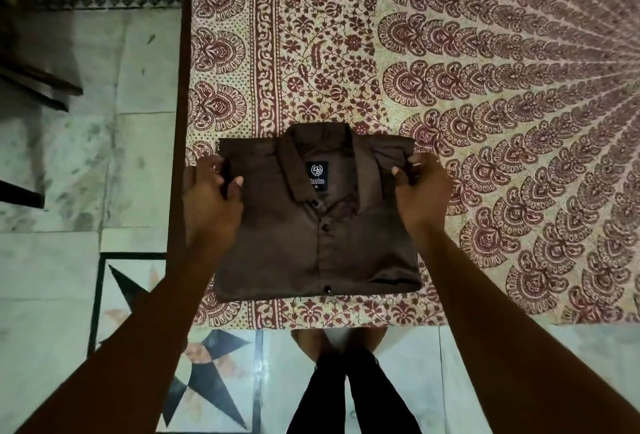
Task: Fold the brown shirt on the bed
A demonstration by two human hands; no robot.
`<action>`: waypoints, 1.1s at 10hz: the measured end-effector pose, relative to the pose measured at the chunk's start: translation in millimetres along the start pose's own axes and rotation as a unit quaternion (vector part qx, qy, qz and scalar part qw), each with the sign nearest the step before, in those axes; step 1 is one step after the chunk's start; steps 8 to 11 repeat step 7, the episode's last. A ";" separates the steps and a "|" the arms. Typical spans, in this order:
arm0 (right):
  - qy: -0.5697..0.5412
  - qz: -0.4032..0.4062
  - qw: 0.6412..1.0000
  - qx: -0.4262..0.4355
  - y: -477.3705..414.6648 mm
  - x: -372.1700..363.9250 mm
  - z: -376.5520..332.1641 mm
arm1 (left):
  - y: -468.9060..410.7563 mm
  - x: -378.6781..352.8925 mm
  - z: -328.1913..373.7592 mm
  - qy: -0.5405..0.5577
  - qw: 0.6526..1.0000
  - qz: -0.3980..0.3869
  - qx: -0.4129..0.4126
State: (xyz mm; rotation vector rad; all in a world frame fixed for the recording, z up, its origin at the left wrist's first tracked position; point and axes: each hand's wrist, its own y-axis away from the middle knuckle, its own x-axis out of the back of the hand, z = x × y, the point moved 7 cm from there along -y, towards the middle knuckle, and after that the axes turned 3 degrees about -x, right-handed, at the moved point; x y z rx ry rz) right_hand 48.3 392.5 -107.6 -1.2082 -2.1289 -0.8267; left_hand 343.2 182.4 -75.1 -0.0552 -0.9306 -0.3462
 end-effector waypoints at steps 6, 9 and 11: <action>0.257 -0.100 0.947 0.164 97.4 13.0 45.6 | 80.8 -52.9 7.7 -0.177 0.950 -0.223 -0.127; 0.150 -0.093 0.975 0.134 108.1 49.7 18.1 | 100.2 -18.2 64.7 -0.025 0.982 -0.144 -0.122; 0.150 -0.093 0.975 0.134 108.1 49.7 18.1 | 100.2 -18.2 64.7 -0.025 0.982 -0.144 -0.122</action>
